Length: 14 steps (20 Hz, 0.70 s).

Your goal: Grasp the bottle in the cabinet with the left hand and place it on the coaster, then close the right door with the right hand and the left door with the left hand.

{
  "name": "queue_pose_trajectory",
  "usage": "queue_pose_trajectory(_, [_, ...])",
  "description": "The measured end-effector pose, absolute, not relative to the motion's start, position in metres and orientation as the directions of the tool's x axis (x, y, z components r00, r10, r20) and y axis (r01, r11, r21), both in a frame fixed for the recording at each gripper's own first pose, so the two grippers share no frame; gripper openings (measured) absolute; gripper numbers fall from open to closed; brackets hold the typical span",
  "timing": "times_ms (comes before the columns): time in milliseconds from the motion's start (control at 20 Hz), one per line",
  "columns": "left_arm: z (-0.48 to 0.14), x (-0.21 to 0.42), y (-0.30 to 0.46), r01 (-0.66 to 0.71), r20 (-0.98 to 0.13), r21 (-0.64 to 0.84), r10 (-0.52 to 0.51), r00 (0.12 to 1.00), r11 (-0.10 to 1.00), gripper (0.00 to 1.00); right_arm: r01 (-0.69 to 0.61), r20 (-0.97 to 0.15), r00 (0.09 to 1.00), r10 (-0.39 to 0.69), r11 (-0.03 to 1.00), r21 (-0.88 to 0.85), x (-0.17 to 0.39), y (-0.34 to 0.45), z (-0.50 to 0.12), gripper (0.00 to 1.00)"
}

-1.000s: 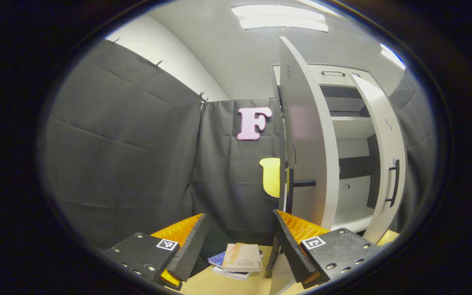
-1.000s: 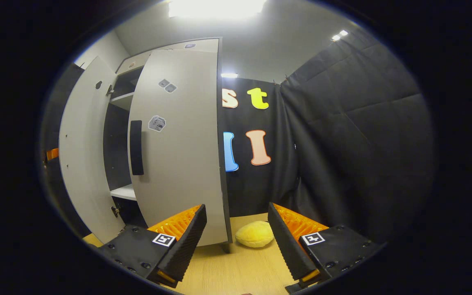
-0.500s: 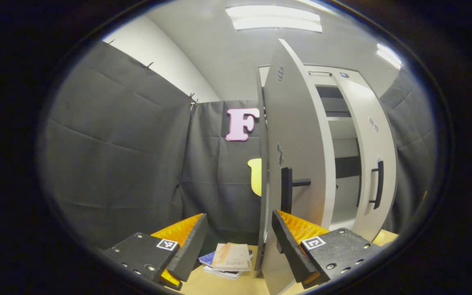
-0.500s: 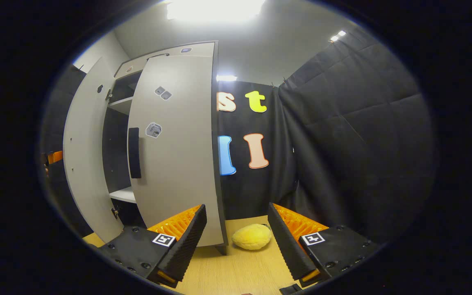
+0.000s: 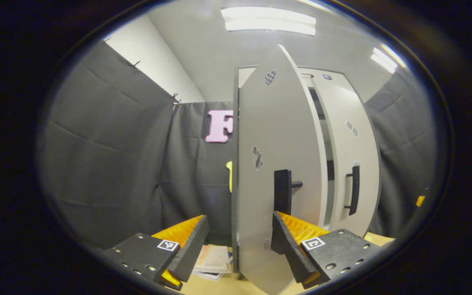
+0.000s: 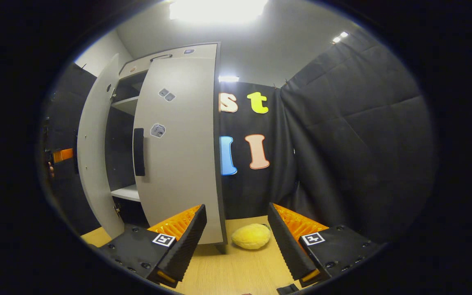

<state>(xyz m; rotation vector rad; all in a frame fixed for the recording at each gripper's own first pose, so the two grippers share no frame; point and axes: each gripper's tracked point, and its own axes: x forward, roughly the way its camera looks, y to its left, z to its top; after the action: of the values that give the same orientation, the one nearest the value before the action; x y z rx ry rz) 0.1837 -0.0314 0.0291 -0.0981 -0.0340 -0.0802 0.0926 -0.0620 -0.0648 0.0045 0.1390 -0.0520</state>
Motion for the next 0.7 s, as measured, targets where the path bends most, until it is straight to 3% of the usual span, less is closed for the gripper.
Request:
queue_pose_trajectory(50, [0.028,0.189,-0.040,0.093,0.038,-0.095,-0.090,0.995,0.991,1.00,0.053,-0.141,0.989,-0.053,0.999,0.000,0.093,-0.063,-0.065,0.92])
queue_pose_trajectory(150, [0.024,0.200,-0.056,0.115,0.035,-0.097,-0.113,0.993,0.989,0.99,0.051,-0.142,0.989,-0.050,0.999,0.002,0.091,-0.062,-0.064,0.96])
queue_pose_trajectory(300, [0.026,0.214,-0.081,0.163,0.037,-0.091,-0.161,0.986,0.982,0.99,0.042,-0.144,0.989,-0.042,0.999,0.001,0.087,-0.061,-0.065,0.92])
queue_pose_trajectory(350, [0.026,0.213,-0.087,0.172,0.039,-0.078,-0.169,0.985,0.982,1.00,0.036,-0.143,0.989,-0.035,0.999,0.002,0.084,-0.059,-0.063,0.96])
queue_pose_trajectory(450, [0.024,0.211,-0.093,0.175,0.032,-0.059,-0.173,0.984,0.983,0.92,0.020,-0.132,0.991,-0.020,1.000,0.003,0.079,-0.056,-0.060,0.96])
queue_pose_trajectory(500, [0.025,0.209,-0.093,0.175,0.032,-0.057,-0.173,0.984,0.983,0.93,0.011,-0.126,0.992,-0.011,1.000,0.002,0.078,-0.055,-0.057,0.92])
queue_pose_trajectory(550, [0.027,0.207,-0.092,0.175,0.034,-0.056,-0.174,0.984,0.983,0.93,0.000,-0.120,0.993,0.001,1.000,0.003,0.078,-0.053,-0.054,0.96])
queue_pose_trajectory(600, [0.029,0.206,-0.089,0.172,0.037,-0.054,-0.170,0.985,0.984,0.93,-0.014,-0.115,0.993,0.014,1.000,0.005,0.078,-0.051,-0.052,0.92])
queue_pose_trajectory(700, [0.035,0.200,-0.085,0.149,0.034,-0.043,-0.147,0.988,0.988,0.96,-0.041,-0.103,0.994,0.043,0.999,0.019,0.076,-0.046,-0.045,0.96])
